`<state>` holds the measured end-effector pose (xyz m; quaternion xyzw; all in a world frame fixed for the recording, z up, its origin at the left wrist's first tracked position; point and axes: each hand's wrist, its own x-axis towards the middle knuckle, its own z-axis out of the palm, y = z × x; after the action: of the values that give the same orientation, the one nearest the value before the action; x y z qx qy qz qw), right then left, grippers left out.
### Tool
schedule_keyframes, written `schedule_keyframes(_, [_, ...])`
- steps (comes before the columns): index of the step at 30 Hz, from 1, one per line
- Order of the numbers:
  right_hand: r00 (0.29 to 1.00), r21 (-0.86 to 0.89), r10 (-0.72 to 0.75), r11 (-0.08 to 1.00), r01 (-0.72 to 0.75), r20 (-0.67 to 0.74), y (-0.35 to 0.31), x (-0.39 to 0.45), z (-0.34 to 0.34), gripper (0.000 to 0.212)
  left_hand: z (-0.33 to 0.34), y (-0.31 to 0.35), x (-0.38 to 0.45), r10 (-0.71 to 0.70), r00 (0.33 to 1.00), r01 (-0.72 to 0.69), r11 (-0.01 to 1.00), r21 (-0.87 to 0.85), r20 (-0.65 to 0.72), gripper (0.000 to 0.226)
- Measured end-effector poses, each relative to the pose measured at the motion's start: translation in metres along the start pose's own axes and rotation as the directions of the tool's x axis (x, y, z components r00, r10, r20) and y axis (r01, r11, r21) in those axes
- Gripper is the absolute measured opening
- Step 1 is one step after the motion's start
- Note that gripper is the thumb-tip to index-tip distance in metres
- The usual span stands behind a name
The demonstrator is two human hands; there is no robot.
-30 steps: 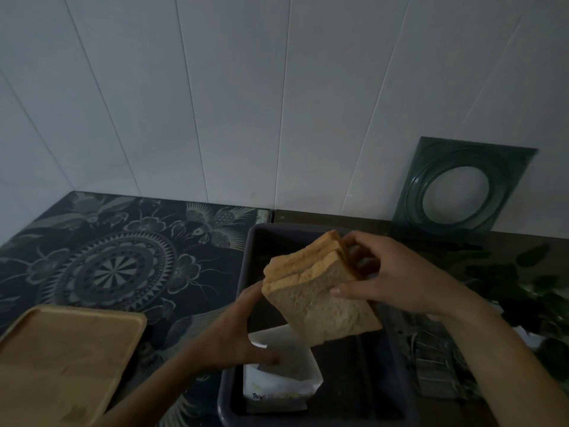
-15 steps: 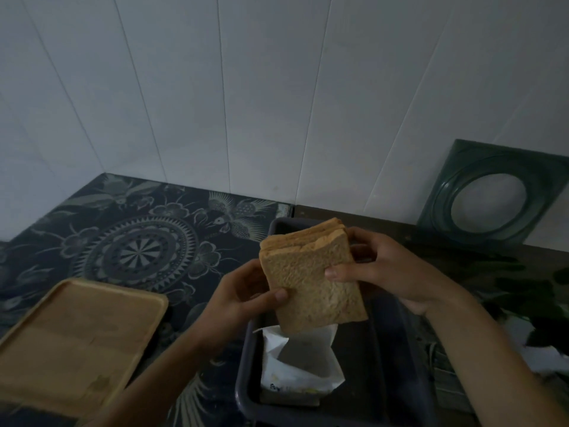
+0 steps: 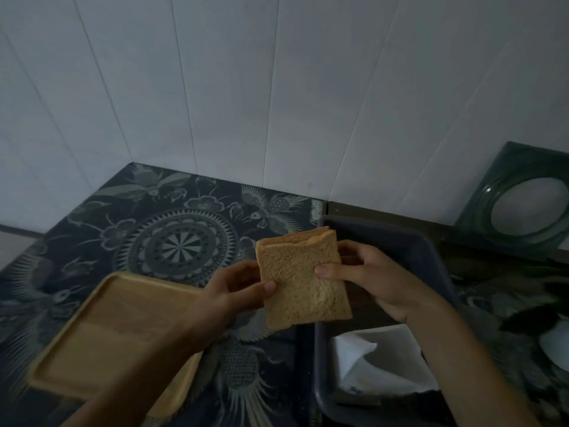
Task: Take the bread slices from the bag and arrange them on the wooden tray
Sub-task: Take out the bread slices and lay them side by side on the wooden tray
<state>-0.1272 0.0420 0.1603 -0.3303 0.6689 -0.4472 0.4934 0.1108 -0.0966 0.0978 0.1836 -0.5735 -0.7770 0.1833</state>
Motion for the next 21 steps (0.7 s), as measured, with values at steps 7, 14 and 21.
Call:
schedule_keyframes(7, [0.992, -0.008, 0.123, 0.992, -0.123, -0.009, 0.008, 0.06, 0.087, 0.066, -0.099, -0.003, -0.019, -0.122, 0.99, 0.123, 0.992, 0.004, -0.074, 0.05])
schedule_keyframes(14, [0.967, 0.001, 0.254, 0.967, -0.254, -0.029, 0.038, 0.11, 0.162, 0.07, -0.178, -0.024, -0.035, -0.281, 0.952, 0.279, 0.96, -0.036, -0.123, 0.046])
schedule_keyframes(21, [0.911, 0.009, 0.413, 0.911, -0.413, 0.002, 0.087, 0.134, 0.214, 0.049, -0.226, -0.064, -0.061, -0.454, 0.872, 0.455, 0.89, -0.039, -0.184, 0.045])
